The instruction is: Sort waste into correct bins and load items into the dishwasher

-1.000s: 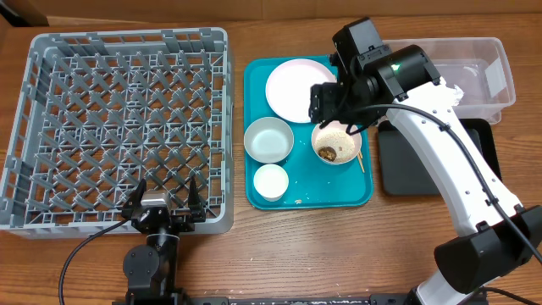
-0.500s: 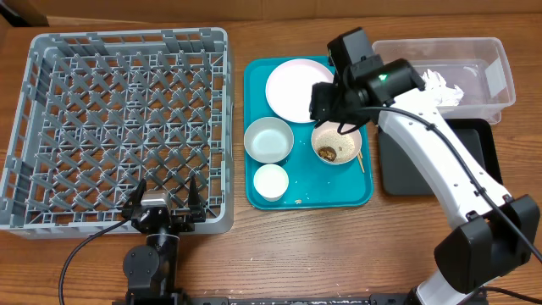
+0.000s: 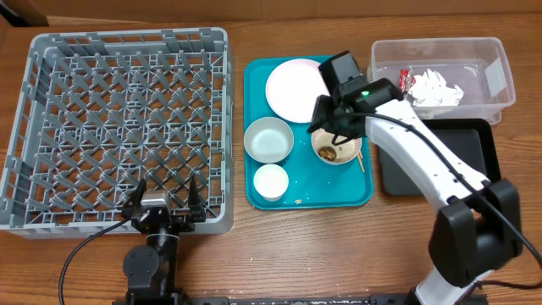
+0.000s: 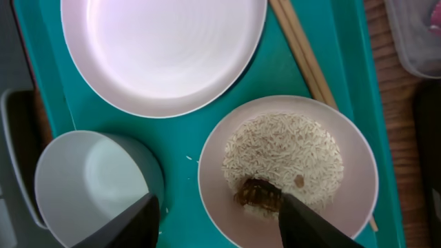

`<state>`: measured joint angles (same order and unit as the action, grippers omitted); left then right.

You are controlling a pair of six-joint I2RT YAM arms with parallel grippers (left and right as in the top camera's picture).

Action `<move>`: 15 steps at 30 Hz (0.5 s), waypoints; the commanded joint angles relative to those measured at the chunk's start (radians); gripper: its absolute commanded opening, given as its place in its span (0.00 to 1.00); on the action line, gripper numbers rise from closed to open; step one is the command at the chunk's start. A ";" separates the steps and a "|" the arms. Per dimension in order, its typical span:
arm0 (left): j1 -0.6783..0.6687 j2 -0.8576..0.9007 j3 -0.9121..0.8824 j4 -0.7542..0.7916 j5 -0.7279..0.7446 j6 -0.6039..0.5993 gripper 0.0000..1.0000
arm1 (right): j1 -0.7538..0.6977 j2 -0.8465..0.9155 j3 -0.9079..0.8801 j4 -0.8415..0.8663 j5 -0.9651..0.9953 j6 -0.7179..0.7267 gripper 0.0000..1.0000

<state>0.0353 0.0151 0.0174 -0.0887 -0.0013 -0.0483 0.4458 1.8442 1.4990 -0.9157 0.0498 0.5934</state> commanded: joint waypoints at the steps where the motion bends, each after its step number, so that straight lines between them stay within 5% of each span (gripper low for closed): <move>1: 0.004 -0.011 -0.008 0.004 -0.003 0.015 1.00 | 0.026 0.052 -0.007 0.004 0.033 -0.051 0.57; 9: 0.004 -0.011 -0.008 0.004 -0.003 0.015 1.00 | 0.053 0.126 -0.007 -0.001 0.036 -0.161 0.50; 15: 0.004 -0.011 -0.008 0.004 -0.003 0.016 1.00 | 0.058 0.147 -0.007 -0.007 0.039 -0.180 0.34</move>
<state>0.0353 0.0151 0.0174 -0.0887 -0.0013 -0.0483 0.4984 1.9728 1.4956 -0.9215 0.0719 0.4412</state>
